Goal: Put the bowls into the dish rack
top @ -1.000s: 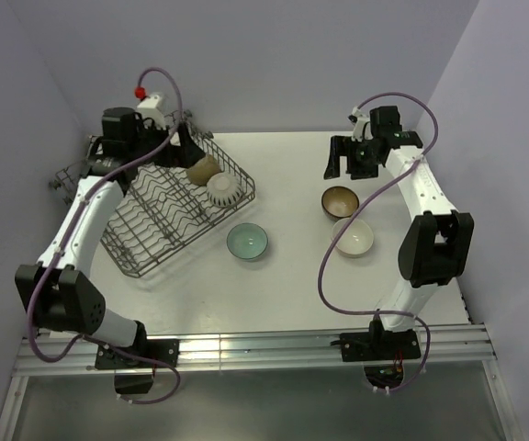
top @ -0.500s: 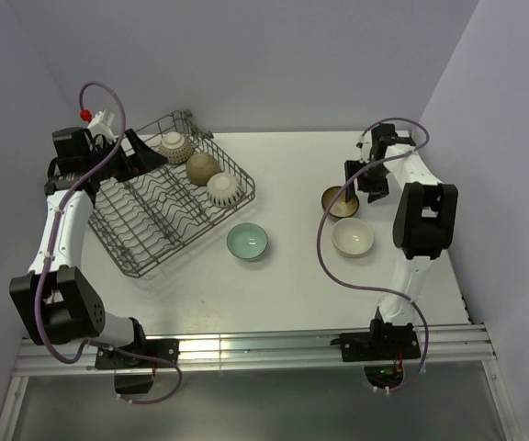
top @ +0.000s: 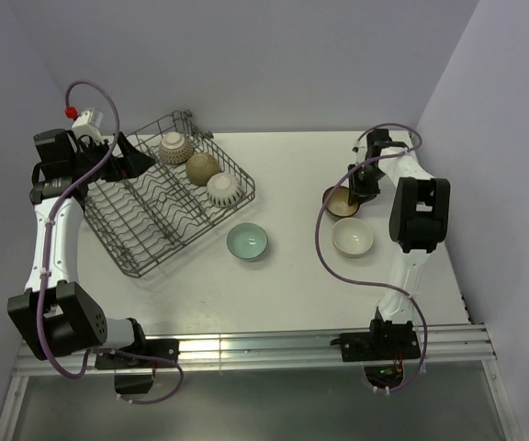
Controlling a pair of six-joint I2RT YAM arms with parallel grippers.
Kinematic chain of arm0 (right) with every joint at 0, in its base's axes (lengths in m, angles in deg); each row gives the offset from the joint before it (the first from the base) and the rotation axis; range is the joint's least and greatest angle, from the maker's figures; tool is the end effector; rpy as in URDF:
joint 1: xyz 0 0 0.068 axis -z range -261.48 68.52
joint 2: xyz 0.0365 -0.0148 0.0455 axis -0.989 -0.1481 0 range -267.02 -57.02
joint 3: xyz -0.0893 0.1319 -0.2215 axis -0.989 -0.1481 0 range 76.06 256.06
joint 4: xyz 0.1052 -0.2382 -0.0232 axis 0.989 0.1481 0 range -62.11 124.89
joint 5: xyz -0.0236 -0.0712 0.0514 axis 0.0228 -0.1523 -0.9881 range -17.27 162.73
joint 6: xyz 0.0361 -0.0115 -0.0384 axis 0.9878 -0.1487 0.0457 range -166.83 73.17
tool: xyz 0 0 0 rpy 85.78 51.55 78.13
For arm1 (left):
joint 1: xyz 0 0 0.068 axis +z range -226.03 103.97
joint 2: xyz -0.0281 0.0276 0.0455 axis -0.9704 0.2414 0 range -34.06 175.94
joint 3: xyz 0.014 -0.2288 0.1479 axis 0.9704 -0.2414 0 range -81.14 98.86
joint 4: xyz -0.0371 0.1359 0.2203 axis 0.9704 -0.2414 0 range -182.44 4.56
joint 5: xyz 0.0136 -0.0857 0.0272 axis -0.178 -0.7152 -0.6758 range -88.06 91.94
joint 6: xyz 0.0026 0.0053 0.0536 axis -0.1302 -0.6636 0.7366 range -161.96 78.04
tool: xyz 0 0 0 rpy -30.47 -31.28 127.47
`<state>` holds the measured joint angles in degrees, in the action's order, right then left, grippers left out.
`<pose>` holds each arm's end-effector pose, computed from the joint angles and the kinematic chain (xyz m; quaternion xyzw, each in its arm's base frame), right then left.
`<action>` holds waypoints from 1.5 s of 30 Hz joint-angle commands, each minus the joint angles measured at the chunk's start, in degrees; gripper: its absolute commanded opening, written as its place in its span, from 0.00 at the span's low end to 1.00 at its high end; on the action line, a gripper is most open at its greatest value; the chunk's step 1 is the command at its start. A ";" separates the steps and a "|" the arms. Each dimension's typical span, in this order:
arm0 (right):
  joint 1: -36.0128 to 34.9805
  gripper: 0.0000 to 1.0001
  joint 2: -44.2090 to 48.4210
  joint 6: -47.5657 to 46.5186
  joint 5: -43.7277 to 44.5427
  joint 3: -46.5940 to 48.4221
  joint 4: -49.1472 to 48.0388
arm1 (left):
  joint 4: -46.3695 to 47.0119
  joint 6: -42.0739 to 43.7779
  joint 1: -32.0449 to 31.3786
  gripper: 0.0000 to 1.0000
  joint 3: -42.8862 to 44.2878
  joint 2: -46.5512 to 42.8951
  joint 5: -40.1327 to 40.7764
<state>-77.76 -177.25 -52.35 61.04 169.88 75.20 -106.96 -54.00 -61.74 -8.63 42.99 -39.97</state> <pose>0.4291 -0.0207 0.1819 -0.0298 0.9844 0.0891 0.1486 0.2968 0.0511 0.3670 0.0040 0.8145 -0.2936 0.5004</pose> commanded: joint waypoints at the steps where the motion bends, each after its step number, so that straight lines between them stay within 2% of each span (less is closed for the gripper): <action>1: -0.39 0.35 -0.89 0.77 -0.18 1.10 -2.66 | -1.16 3.77 0.92 0.97 2.20 -1.38 -0.28; 5: -0.39 0.17 -0.98 1.12 -1.06 2.41 -2.58 | -0.28 4.91 1.36 0.98 1.93 -1.47 0.60; 8: -0.47 0.00 -0.80 0.95 -1.76 5.05 -0.91 | -0.80 5.09 1.45 0.98 2.98 -1.38 0.43; 13: -0.39 0.00 2.18 1.47 -6.15 9.44 -0.20 | -2.74 2.90 1.45 0.98 5.97 0.29 -3.87; 18: -0.47 0.00 8.86 3.23 -15.28 11.82 -1.87 | 1.04 -0.18 1.45 0.99 6.94 -0.68 -6.95; 24: -3.02 0.00 15.54 9.98 -20.04 15.16 -6.07 | 2.09 -5.26 1.36 1.00 10.10 -0.50 -11.60; 26: -5.73 0.00 18.00 11.66 -20.22 14.73 -7.92 | 4.89 -8.08 1.45 0.98 8.88 -1.20 -17.37; 27: -6.71 0.00 18.79 12.98 -19.96 13.94 -9.67 | 10.04 -12.27 1.36 0.98 7.66 -1.82 -18.81; 29: -10.12 0.00 21.08 14.13 -20.13 12.80 -11.70 | 14.56 -16.34 0.92 0.97 3.35 -4.09 -20.48; 34: -18.57 0.00 23.37 16.33 -19.35 9.54 -16.37 | 10.01 -12.67 -6.53 0.99 1.50 -6.39 -17.16; 39: -27.35 0.00 23.37 16.77 -18.20 8.40 -17.24 | 13.17 -15.91 -13.56 0.99 -4.82 -8.76 -14.08; 45: -32.72 0.00 24.25 16.16 -16.27 5.77 -18.30 | 11.85 -13.64 -20.43 1.00 -9.13 -9.55 -11.62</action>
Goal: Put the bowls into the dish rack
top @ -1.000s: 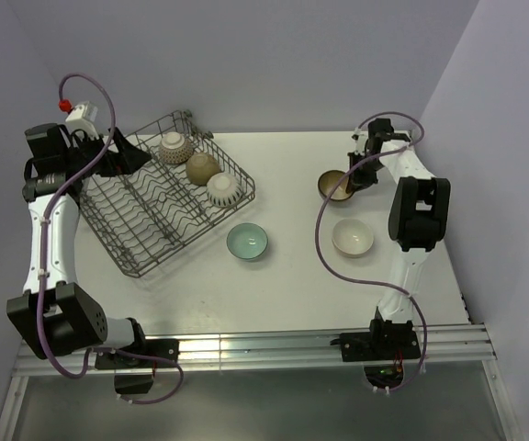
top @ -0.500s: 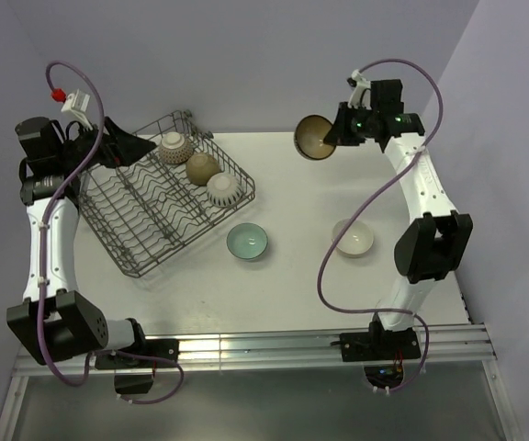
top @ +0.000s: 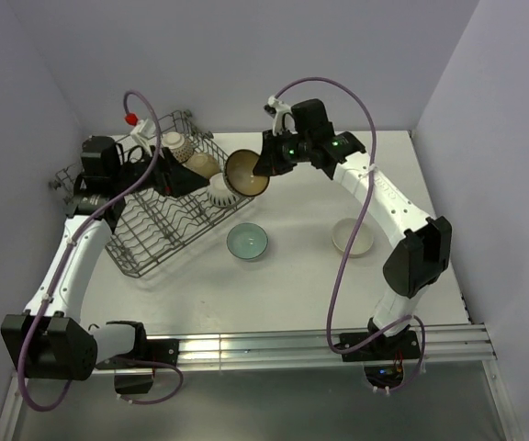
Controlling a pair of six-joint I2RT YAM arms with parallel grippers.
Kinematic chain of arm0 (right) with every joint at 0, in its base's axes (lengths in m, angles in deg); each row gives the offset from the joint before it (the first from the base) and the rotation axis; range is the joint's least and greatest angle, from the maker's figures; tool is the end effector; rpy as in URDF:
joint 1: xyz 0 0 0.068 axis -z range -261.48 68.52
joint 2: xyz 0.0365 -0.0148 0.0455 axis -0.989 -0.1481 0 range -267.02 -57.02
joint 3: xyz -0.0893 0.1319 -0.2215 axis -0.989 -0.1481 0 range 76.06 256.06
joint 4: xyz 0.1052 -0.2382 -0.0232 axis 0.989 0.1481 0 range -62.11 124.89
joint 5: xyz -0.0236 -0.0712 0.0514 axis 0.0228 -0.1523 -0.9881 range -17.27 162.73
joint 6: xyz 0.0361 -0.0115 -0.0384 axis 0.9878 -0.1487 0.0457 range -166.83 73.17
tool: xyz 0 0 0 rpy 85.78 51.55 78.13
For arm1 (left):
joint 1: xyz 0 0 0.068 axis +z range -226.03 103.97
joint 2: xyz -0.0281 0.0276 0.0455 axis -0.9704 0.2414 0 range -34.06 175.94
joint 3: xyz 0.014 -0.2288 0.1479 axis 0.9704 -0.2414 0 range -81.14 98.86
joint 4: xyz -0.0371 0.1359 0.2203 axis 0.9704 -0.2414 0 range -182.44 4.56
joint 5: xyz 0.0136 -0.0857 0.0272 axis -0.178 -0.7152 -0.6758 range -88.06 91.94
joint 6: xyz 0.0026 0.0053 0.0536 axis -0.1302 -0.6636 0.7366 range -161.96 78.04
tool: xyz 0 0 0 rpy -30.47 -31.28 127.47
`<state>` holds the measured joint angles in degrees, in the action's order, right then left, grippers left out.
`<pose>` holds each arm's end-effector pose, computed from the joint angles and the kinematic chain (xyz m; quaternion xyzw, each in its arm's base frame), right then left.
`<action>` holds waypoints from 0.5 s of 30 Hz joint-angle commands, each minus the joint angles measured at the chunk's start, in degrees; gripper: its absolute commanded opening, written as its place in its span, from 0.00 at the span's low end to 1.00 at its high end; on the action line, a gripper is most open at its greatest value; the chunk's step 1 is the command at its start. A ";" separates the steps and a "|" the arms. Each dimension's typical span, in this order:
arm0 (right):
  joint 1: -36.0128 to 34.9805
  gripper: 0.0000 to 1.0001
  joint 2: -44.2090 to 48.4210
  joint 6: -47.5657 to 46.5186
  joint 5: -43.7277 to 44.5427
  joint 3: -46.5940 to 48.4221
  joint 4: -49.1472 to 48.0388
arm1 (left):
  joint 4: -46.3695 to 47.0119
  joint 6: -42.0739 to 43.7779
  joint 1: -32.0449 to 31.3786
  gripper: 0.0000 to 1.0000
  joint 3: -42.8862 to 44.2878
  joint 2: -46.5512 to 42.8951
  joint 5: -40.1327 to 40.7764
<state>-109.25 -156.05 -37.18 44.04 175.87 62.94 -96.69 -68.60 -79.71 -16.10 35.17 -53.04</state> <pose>0.3394 0.1980 0.3783 -0.2491 0.8276 0.3527 0.3587 0.2638 -0.0462 0.3772 0.1335 0.7474 -0.4950 0.4226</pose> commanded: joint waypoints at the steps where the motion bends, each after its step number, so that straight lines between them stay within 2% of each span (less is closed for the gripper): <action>1: -2.28 0.00 2.96 0.98 0.91 -0.66 -6.22 | 2.01 0.79 -2.90 0.99 -2.28 -1.91 1.63; 11: -5.01 0.00 3.22 1.95 -0.05 -2.78 -7.80 | 5.53 -8.25 -4.93 0.98 -7.82 0.64 0.93; 15: -5.36 0.00 3.40 1.95 -0.14 -3.04 -8.06 | 11.67 -13.70 -5.80 0.99 -10.71 0.38 -0.38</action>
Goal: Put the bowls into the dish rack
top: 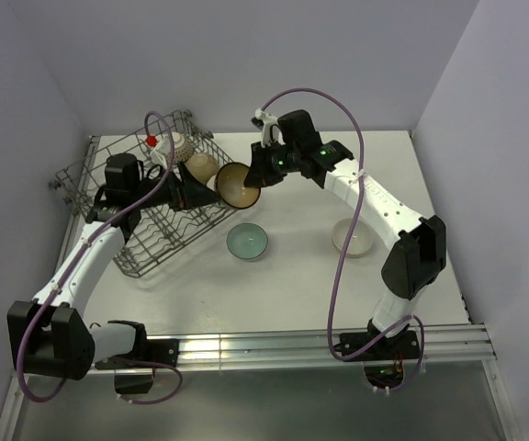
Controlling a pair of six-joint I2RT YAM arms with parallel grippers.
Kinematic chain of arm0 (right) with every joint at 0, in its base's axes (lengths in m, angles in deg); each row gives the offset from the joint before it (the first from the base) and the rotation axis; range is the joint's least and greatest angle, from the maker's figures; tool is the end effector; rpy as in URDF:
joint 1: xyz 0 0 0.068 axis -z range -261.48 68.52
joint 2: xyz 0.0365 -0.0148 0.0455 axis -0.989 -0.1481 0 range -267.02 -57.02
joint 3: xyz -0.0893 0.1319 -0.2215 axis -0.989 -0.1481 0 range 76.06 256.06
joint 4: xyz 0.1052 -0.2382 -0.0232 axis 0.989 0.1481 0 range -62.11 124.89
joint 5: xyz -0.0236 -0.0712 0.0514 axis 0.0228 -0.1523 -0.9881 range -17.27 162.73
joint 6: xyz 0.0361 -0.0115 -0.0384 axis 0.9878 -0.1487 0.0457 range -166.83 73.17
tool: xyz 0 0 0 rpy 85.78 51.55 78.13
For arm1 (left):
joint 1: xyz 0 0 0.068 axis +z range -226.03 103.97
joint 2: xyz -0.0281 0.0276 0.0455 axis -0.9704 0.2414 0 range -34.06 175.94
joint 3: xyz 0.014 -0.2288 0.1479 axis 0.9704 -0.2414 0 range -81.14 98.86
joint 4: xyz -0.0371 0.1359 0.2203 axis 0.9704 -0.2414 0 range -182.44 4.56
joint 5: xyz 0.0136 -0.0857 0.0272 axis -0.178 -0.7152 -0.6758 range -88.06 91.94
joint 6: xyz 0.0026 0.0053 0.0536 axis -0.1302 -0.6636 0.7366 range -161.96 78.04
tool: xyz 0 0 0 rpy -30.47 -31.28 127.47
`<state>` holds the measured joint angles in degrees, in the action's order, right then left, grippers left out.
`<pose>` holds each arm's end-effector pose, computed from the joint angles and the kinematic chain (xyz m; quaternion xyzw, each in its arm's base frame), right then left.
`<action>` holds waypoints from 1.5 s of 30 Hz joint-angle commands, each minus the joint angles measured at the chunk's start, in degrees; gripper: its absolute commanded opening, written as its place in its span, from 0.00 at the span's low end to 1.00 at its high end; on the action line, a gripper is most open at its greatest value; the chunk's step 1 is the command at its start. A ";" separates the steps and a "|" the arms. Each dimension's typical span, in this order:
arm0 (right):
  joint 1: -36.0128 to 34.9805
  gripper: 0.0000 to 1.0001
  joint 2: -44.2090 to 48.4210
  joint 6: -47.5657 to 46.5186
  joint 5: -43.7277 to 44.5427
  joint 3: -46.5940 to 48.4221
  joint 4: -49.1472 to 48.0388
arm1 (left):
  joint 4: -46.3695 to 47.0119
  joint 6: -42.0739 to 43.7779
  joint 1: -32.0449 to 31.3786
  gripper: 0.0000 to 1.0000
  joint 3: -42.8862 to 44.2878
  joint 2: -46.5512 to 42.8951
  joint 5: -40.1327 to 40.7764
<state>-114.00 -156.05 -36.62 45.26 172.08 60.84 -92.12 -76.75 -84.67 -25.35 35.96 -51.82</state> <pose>0.3240 0.2260 0.3592 -0.2732 0.8281 0.3578 0.3340 0.2636 -0.0691 0.3256 0.0835 0.7736 -0.5331 0.3322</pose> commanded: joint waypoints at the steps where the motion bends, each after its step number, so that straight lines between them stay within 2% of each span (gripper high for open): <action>1: -0.71 0.00 3.40 1.47 -1.54 0.65 -6.05 | 9.64 -6.60 -1.20 0.99 -2.00 -0.58 -1.53; 8: -0.97 0.00 3.13 2.17 -2.77 0.39 -6.67 | 18.26 -14.42 -3.31 0.98 -5.95 -0.67 0.05; 12: -0.89 0.00 2.69 2.61 -3.74 0.56 -6.76 | 19.95 -15.40 -4.36 0.96 -6.22 -0.59 1.28; 23: -0.97 0.00 1.38 4.99 -6.20 -0.23 -7.72 | 29.34 -22.69 -4.80 0.87 -9.29 -1.11 3.66; 26: -0.97 0.00 1.11 5.16 -6.46 -0.40 -7.72 | 31.55 -24.71 -4.80 0.79 -10.00 -1.11 3.66; 27: -0.97 0.00 1.03 5.08 -6.46 -0.40 -7.72 | 31.55 -24.80 -4.80 0.71 -10.00 -1.29 3.57; 32: -0.89 0.00 0.67 5.43 -6.81 -0.76 -7.55 | 30.94 -24.63 -4.80 0.49 -9.82 -1.99 3.31; 33: -0.97 0.00 0.50 5.51 -6.90 -0.67 -7.46 | 30.59 -24.54 -4.80 0.37 -9.74 -1.99 3.22; 34: -0.97 0.00 0.15 5.60 -6.99 -0.32 -7.29 | 30.24 -24.11 -4.80 0.29 -9.56 -1.99 3.31; 35: -0.97 0.04 -0.29 5.52 -7.42 0.03 -6.68 | 29.19 -23.84 -4.72 0.19 -9.21 -2.08 3.39; 36: -0.89 0.08 -0.47 5.51 -7.78 0.30 -6.41 | 28.31 -23.40 -4.71 0.00 -8.95 -2.25 4.00; 40: -0.89 0.32 -0.03 5.51 -7.43 0.39 -6.23 | 25.40 -22.08 -3.93 0.00 -7.72 -2.08 4.54; 41: -0.97 0.41 -0.03 5.51 -7.43 0.39 -6.23 | 24.79 -21.99 -3.66 0.00 -7.54 -1.99 4.71; 44: -0.89 0.57 0.15 5.51 -7.08 0.30 -5.97 | 22.42 -20.94 -1.91 0.00 -6.57 -1.90 5.59; 45: -0.89 0.59 0.15 5.51 -6.99 0.30 -5.88 | 21.80 -20.68 -1.38 0.00 -6.14 -1.64 5.85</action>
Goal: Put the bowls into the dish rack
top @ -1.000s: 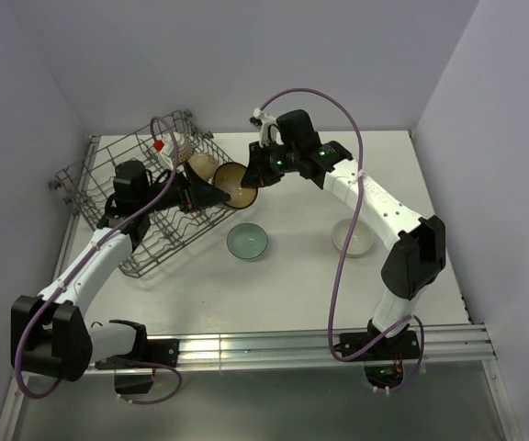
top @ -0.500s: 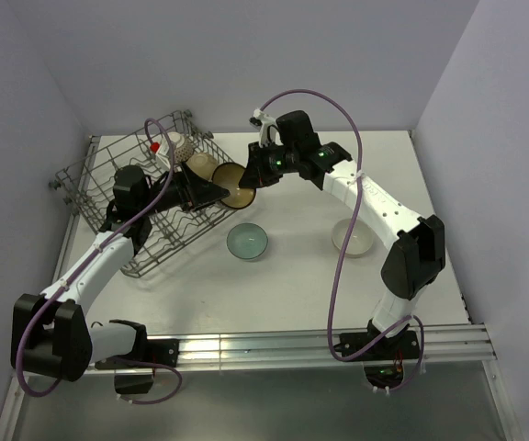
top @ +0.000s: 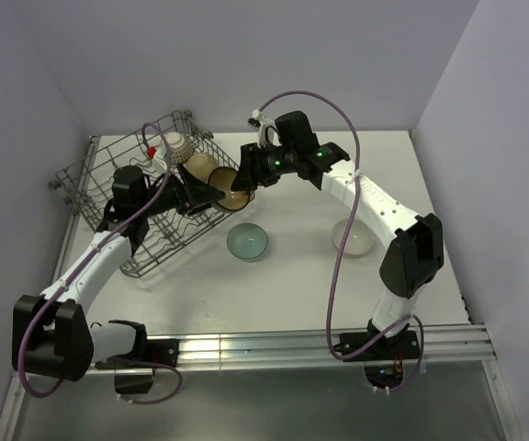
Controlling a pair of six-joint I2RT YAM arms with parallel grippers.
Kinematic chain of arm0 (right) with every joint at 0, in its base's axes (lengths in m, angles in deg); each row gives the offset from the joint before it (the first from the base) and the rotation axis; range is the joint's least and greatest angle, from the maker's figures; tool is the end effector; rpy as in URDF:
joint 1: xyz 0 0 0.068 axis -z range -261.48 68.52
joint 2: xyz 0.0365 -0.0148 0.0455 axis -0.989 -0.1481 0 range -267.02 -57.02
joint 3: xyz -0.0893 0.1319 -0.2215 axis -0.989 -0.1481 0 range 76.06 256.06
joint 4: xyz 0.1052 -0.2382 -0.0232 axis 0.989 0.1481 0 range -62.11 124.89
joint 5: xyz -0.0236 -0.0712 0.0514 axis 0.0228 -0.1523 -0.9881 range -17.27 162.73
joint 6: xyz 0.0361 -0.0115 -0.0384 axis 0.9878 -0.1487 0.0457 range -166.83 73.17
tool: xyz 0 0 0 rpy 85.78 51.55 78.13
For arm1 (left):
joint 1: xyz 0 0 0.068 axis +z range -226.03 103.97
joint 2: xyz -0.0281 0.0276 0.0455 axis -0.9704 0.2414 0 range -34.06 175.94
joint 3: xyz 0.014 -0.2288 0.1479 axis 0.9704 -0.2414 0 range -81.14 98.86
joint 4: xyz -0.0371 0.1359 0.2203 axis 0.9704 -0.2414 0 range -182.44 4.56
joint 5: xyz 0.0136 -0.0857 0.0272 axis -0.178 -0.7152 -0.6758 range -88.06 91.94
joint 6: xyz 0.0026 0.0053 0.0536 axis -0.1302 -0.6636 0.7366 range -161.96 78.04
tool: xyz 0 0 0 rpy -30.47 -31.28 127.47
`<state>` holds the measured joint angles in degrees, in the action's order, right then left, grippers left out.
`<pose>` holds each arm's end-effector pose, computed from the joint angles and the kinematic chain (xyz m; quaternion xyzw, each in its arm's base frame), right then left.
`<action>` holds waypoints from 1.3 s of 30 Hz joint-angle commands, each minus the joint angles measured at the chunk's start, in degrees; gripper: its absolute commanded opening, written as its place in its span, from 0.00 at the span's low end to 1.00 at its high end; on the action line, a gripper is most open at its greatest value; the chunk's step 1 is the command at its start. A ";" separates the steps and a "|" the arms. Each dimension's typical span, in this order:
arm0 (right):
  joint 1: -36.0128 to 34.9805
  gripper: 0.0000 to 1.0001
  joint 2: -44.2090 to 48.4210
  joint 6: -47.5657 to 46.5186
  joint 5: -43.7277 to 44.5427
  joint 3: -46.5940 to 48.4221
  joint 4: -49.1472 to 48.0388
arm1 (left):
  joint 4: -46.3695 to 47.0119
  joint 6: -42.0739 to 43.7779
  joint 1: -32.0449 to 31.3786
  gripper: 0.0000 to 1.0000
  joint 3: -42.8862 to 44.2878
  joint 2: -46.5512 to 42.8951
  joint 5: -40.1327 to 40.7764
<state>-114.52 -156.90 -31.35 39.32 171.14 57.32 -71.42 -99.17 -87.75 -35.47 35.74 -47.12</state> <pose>0.3248 0.2346 0.3545 -0.2620 0.8161 0.4157 0.3041 0.2618 -0.0818 0.2988 -0.0238 0.7463 -0.5930 0.3015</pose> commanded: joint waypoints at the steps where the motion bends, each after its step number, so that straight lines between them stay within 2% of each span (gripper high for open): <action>1: -0.19 0.62 1.09 0.25 -0.96 1.41 -2.27 | -0.56 2.53 3.01 0.00 4.86 -1.16 1.33; 2: -0.19 0.68 1.17 0.33 -0.78 1.50 -2.10 | -1.53 3.06 3.72 0.00 5.39 -0.98 1.16; 4: -0.01 0.73 1.26 0.42 -0.69 2.03 -1.83 | -4.86 5.61 6.17 0.00 7.14 -0.19 1.25; 6: 0.52 0.84 1.44 0.60 -0.43 2.64 -1.48 | -7.50 9.02 8.03 0.00 8.29 0.86 0.89; 8: 1.39 0.92 1.70 0.60 -0.60 2.73 -1.31 | -13.82 12.72 11.01 0.00 11.62 2.61 1.50; 10: 2.01 0.94 2.14 0.42 -0.69 2.82 -0.78 | -23.36 20.00 14.25 0.00 16.87 4.19 2.47; 12: 3.06 0.94 2.49 -0.01 -0.96 2.56 -0.43 | -29.90 29.90 16.02 0.00 23.72 6.92 7.03; 14: 3.59 0.95 2.58 -0.63 -0.69 2.64 0.62 | -36.77 35.21 16.91 0.00 27.44 8.85 11.59; 15: 4.03 0.95 2.49 -1.33 -0.35 2.82 1.67 | -38.09 39.07 17.52 0.00 29.98 9.30 16.31; 22: 4.47 0.98 2.93 -3.00 1.15 2.73 3.70 | -44.33 49.64 21.39 0.00 40.18 15.61 25.76; 27: 4.56 0.99 3.55 -4.23 2.29 2.12 4.58 | -50.67 60.54 22.80 0.00 48.54 20.63 34.36; 34: 5.00 0.99 3.99 -4.94 2.73 0.45 4.93 | -54.79 70.73 24.91 0.00 53.47 27.48 41.75; 39: 5.26 1.00 3.99 -5.47 2.91 -0.43 5.02 | -58.93 75.40 26.75 0.00 58.38 33.28 43.52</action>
<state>-109.82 -155.92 -35.59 41.70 171.23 62.30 -129.85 -29.78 -62.09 17.47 67.52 -6.18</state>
